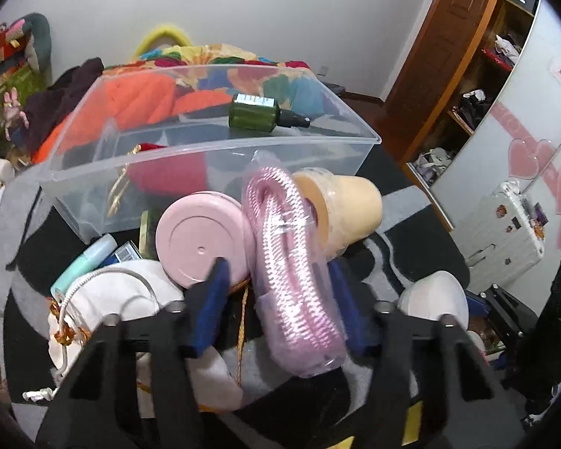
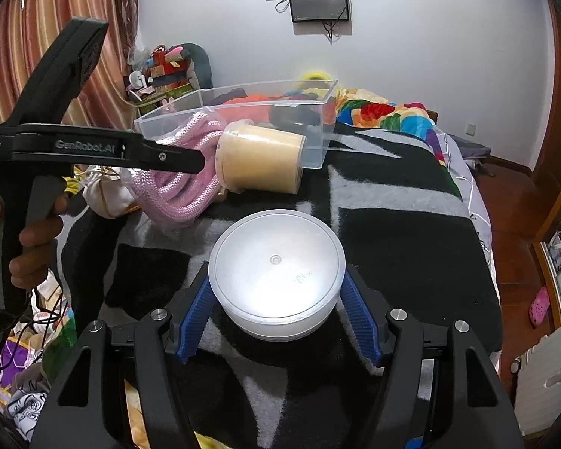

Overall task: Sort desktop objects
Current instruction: 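Grasp the bagged pink rope with the left tool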

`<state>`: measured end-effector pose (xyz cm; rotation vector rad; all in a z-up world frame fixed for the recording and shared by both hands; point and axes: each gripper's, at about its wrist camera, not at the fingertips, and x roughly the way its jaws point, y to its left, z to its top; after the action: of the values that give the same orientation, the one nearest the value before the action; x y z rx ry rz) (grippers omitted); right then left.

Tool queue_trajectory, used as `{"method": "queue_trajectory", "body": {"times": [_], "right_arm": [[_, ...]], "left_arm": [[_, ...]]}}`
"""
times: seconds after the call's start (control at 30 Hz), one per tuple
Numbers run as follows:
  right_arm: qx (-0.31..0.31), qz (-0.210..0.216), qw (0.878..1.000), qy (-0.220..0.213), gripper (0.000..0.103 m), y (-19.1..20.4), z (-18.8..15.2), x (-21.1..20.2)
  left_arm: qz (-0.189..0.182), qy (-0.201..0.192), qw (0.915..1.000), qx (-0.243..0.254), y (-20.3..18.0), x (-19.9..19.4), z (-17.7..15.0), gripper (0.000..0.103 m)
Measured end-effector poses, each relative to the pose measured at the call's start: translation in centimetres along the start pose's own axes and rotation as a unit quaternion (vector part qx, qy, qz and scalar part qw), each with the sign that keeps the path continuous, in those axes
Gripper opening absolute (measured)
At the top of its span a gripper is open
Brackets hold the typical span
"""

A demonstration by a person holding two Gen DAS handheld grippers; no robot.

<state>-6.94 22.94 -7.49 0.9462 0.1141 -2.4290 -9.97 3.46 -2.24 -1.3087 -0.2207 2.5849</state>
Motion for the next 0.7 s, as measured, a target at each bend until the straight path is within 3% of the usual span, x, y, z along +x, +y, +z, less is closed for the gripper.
{"method": "queue_trajectory", "body": {"times": [0.03, 0.07, 0.33, 0.5, 0.7], "right_arm": [[0.000, 0.000, 1.000, 0.000, 0.063, 0.0, 0.1, 0.1], [0.000, 0.000, 1.000, 0.000, 0.063, 0.1, 0.0, -0.1], [0.002, -0.003, 1.000, -0.008, 0.063, -0.1, 0.4, -0.4], [0.004, -0.005, 1.000, -0.021, 0.063, -0.5, 1.4, -0.9], [0.002, -0.006, 0.999, -0.035, 0.063, 0.0, 2.9, -1.3]], "left_arm": [[-0.008, 0.006, 0.9999, 0.000, 0.1, 0.2, 0.0, 0.029], [-0.017, 0.016, 0.9997, -0.001, 0.1, 0.4, -0.3, 0.028], [-0.001, -0.002, 0.9998, 0.020, -0.8, -0.4, -1.7, 0.023], [0.035, -0.048, 0.9976, 0.034, -1.0, -2.8, -1.8, 0.021], [0.041, -0.074, 0.9957, 0.039, -0.5, -5.1, -0.8, 0.021]]}}
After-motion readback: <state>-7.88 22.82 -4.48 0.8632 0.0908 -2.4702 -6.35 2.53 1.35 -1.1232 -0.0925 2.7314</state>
